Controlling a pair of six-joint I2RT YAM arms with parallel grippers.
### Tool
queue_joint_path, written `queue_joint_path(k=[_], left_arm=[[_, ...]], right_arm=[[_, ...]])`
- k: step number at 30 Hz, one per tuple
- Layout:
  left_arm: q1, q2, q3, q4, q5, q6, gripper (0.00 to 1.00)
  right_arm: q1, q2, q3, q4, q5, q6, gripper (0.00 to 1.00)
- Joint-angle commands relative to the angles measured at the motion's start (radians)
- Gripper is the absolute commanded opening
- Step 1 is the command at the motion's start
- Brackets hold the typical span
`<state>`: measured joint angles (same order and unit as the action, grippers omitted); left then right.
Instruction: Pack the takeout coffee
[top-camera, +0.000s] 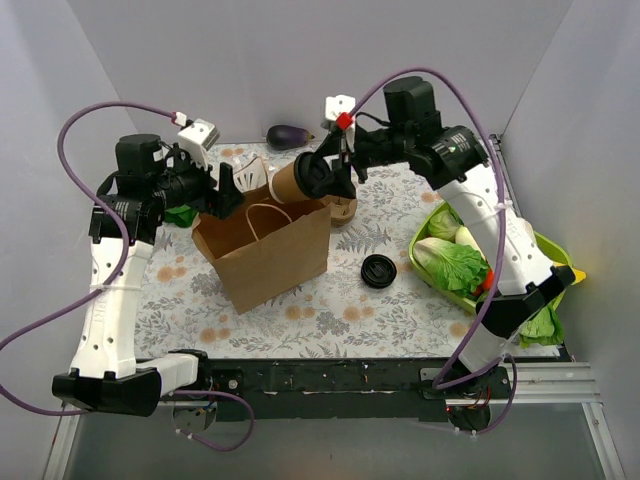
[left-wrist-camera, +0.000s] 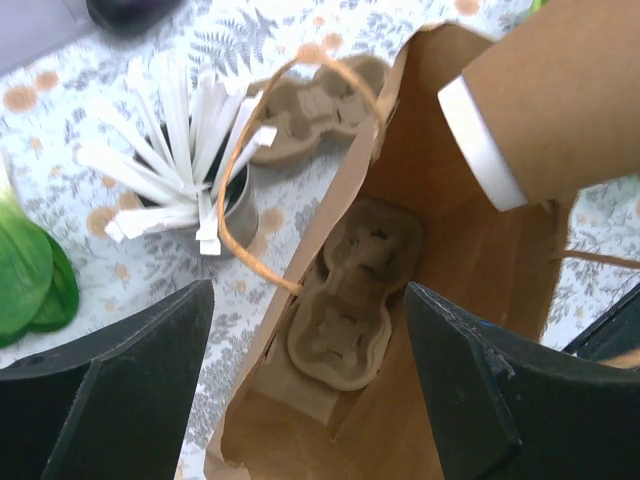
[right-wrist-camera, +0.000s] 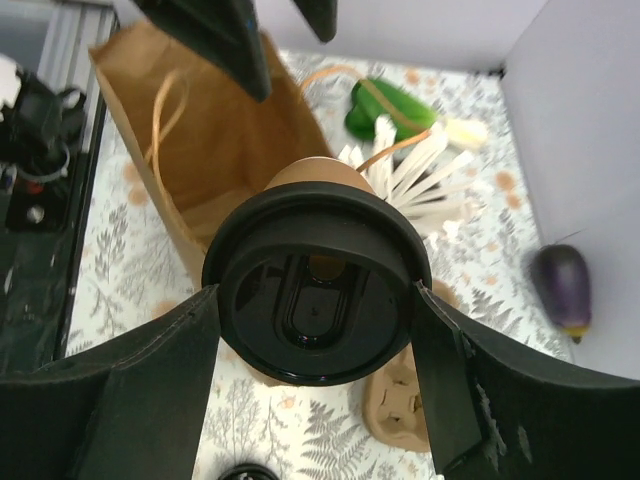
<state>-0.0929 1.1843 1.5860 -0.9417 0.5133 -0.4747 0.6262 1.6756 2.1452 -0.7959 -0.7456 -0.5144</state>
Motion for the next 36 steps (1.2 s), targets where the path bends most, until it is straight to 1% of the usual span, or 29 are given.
queue_joint_path(k=[1, 5, 6, 9, 10, 12, 13, 14, 16, 17, 18, 21, 24, 29, 31, 32, 33, 36], left_arm=[[0.007, -0.015, -0.061, -0.059, -0.053, 0.038, 0.76], [0.007, -0.029, -0.090, -0.051, -0.062, 0.041, 0.71], [0.007, -0.035, -0.093, -0.051, -0.046, 0.041, 0.66], [0.007, -0.057, -0.116, -0.058, 0.005, 0.057, 0.54], [0.005, -0.061, -0.123, -0.065, 0.061, 0.064, 0.46], [0.005, -0.071, -0.133, -0.097, 0.137, 0.093, 0.39], [0.005, -0.081, -0.139, -0.109, 0.205, 0.096, 0.31], [0.005, -0.089, -0.161, -0.120, 0.243, 0.096, 0.27], [0.005, -0.123, -0.194, -0.115, 0.298, 0.085, 0.16], [0.005, -0.135, -0.213, -0.111, 0.347, 0.078, 0.04], [0.005, -0.147, -0.251, -0.100, 0.362, 0.067, 0.00], [0.005, -0.195, -0.305, -0.069, 0.431, 0.036, 0.00], [0.004, -0.229, -0.328, -0.049, 0.464, 0.022, 0.00], [0.001, -0.236, -0.308, -0.072, 0.490, 0.070, 0.00], [-0.001, -0.238, -0.296, -0.075, 0.520, 0.074, 0.00], [-0.001, -0.236, -0.296, -0.075, 0.528, 0.073, 0.00], [-0.001, -0.238, -0.296, -0.075, 0.540, 0.070, 0.00], [-0.001, -0.230, -0.294, -0.077, 0.568, 0.044, 0.00]], right_arm=[[0.044, 0.010, -0.018, -0.095, 0.051, -0.182, 0.01], [0.098, 0.026, 0.008, -0.198, 0.117, -0.295, 0.01], [0.118, 0.023, 0.005, -0.215, 0.129, -0.315, 0.01], [0.161, 0.003, -0.019, -0.270, 0.164, -0.369, 0.01], [0.171, -0.004, -0.027, -0.276, 0.178, -0.378, 0.01], [0.208, -0.030, -0.047, -0.296, 0.199, -0.406, 0.01], [0.222, -0.036, -0.050, -0.304, 0.225, -0.417, 0.01], [0.237, -0.043, -0.053, -0.316, 0.239, -0.432, 0.01], [0.286, -0.057, -0.056, -0.351, 0.282, -0.463, 0.01], [0.303, -0.060, -0.057, -0.364, 0.293, -0.470, 0.01], [0.332, -0.063, -0.059, -0.380, 0.304, -0.475, 0.01], [0.375, -0.060, -0.079, -0.407, 0.342, -0.470, 0.01], [0.408, -0.036, -0.061, -0.424, 0.373, -0.472, 0.01], [0.449, 0.007, 0.050, -0.483, 0.440, -0.506, 0.01], [0.461, -0.005, 0.013, -0.483, 0.454, -0.516, 0.01], [0.467, -0.025, -0.013, -0.459, 0.457, -0.526, 0.01], [0.486, -0.034, -0.072, -0.442, 0.463, -0.529, 0.01], [0.536, -0.050, -0.129, -0.385, 0.492, -0.542, 0.01]])
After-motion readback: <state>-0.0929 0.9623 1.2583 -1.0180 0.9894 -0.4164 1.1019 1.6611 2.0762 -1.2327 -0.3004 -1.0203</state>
